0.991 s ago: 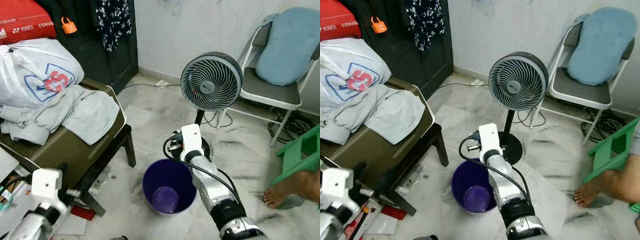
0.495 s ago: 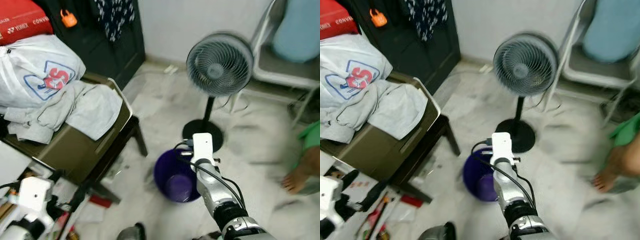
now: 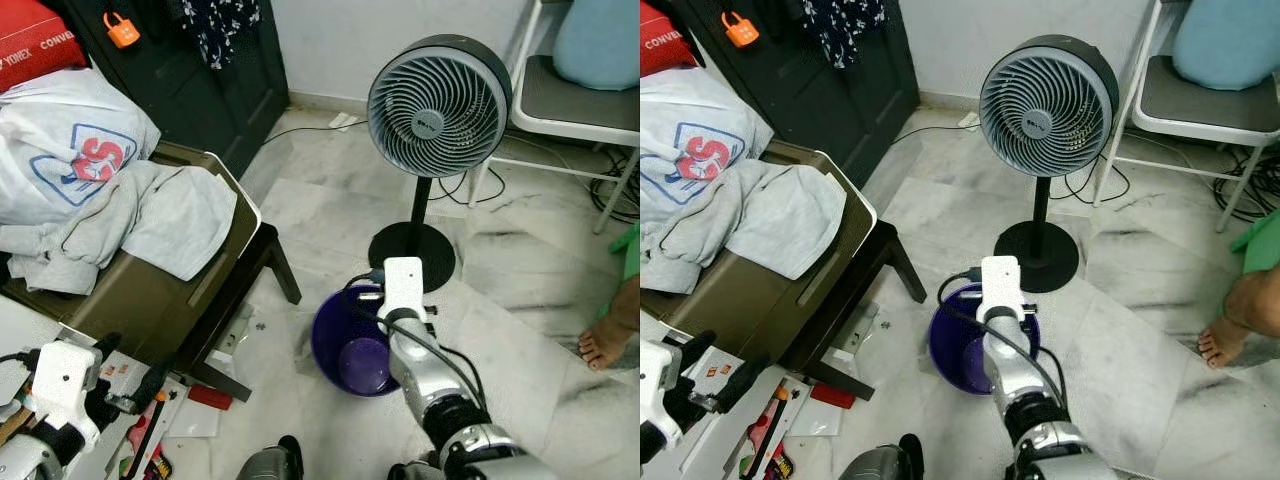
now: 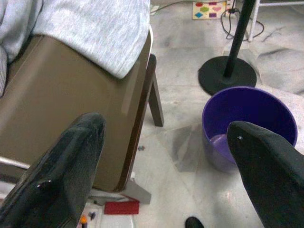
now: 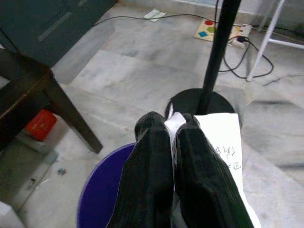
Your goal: Clean up the room
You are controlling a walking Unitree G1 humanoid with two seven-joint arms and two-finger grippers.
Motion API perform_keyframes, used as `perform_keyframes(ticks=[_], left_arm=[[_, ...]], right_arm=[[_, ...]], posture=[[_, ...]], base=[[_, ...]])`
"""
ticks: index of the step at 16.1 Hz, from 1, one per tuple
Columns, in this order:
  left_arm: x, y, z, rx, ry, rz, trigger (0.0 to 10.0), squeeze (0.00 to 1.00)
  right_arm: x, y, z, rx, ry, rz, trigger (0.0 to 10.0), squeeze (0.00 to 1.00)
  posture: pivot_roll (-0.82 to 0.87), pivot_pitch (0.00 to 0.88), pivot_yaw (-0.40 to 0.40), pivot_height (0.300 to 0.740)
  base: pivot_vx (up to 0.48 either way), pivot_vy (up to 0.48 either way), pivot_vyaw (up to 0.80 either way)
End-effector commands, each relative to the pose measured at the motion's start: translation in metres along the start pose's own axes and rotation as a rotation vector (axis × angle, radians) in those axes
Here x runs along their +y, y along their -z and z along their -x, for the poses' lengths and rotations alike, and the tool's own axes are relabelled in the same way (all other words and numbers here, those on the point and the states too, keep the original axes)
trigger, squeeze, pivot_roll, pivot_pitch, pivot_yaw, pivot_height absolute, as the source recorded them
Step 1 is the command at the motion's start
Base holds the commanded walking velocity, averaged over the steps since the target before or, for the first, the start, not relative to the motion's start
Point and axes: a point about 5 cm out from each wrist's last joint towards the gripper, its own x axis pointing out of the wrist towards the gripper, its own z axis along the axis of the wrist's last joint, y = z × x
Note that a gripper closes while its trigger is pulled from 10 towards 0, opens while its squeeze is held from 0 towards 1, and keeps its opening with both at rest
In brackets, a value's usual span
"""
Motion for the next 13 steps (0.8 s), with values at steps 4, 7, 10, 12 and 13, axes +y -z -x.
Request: perform_keyframes(ticks=[4, 7, 10, 12, 13], left_arm=[[0.014, 0.019, 0.004, 0.042, -0.058, -0.010, 10.0, 0.00], [0.020, 0.019, 0.001, 0.036, -0.077, -0.020, 10.0, 0.00], [0.022, 0.016, 0.003, 0.017, -0.075, -0.029, 10.0, 0.00], [0.026, 0.018, 0.003, 0.017, -0.081, -0.032, 10.0, 0.00], [0.031, 0.021, 0.003, 0.021, -0.088, -0.032, 10.0, 0.00]], right_arm=[[0.008, -0.004, -0.002, -0.013, -0.025, -0.051, 10.0, 0.00], [0.016, -0.010, -0.002, -0.042, -0.072, -0.052, 10.0, 0.00], [0.016, -0.010, -0.002, -0.048, -0.080, -0.074, 10.0, 1.00], [0.017, -0.012, -0.002, -0.060, -0.098, -0.093, 10.0, 1.00], [0.018, -0.014, -0.003, -0.065, -0.101, -0.094, 10.0, 1.00]], posture=[[0.16, 0.254, 0.151, 0.740], [0.15, 0.257, 0.149, 0.740], [0.15, 0.257, 0.148, 0.740], [0.15, 0.256, 0.148, 0.740], [0.15, 0.255, 0.147, 0.740]], base=[[0.000, 0.000, 0.00], [0.000, 0.000, 0.00], [0.000, 0.000, 0.00], [0.000, 0.000, 0.00], [0.000, 0.000, 0.00]])
